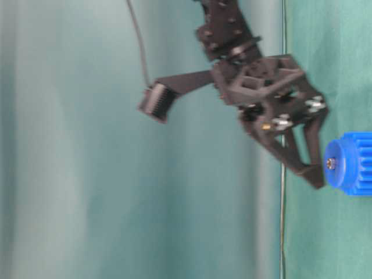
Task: Insert the shaft placed at a random location into the center hole of the small gear at another random location.
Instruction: 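Lower the shaft into the gear's center hole with the right gripper, then open the right gripper and withdraw it rightward from the gear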
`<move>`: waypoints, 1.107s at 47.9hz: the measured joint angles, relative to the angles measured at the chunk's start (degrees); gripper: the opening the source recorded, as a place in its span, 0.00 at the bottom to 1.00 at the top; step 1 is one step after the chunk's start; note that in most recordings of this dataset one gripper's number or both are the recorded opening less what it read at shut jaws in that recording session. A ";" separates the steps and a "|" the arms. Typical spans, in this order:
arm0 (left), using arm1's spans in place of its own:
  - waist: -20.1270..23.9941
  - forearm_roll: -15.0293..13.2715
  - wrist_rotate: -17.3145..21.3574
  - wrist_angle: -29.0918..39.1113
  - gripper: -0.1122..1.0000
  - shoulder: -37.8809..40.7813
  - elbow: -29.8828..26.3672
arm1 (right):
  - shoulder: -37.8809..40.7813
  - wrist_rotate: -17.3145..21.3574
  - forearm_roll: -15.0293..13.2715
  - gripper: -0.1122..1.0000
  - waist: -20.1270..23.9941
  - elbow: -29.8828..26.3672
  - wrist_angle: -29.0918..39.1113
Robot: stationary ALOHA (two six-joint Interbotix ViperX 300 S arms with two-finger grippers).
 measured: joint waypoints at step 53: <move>0.00 0.00 0.00 0.00 0.10 0.00 0.00 | -26.63 0.00 0.09 0.84 0.00 16.52 5.10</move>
